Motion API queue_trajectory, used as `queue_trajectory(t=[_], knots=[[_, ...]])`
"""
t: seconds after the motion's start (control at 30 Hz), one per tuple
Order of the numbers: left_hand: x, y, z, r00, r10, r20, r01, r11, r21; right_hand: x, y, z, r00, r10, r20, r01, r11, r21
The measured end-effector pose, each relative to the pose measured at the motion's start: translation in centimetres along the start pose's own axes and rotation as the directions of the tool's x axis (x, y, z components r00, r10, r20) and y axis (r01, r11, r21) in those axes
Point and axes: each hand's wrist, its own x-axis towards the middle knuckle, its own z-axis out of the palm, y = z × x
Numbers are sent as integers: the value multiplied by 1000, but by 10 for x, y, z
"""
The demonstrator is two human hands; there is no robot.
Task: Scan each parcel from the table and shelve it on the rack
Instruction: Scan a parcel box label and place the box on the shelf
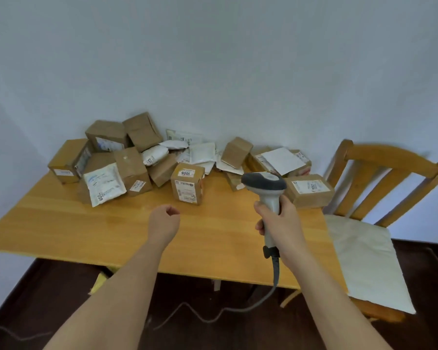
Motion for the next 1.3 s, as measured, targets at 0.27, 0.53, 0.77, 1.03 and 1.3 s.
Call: queue_trajectory(t=[0.27,0.53,0.77,1.03,1.3], knots=[[111,3,33,986,166,10,-164,965,204,122,10,39,987,110,117,-110,994,-11],[206,-20,47,971,7,238,-84,945,316,190,37,85,965,215,153,-201,975,-99],[203,-16,60,967,211,146,-231,963,138,207,53,107,940,289,179,-273,956,-107],[184,-4,42,989,-97,110,86,991,102,210,42,108,933,275,233,-246,958,-143],[163,-56,28,884,-464,61,467,883,-52,209,36,110,857,321,404,-258,944,-204]])
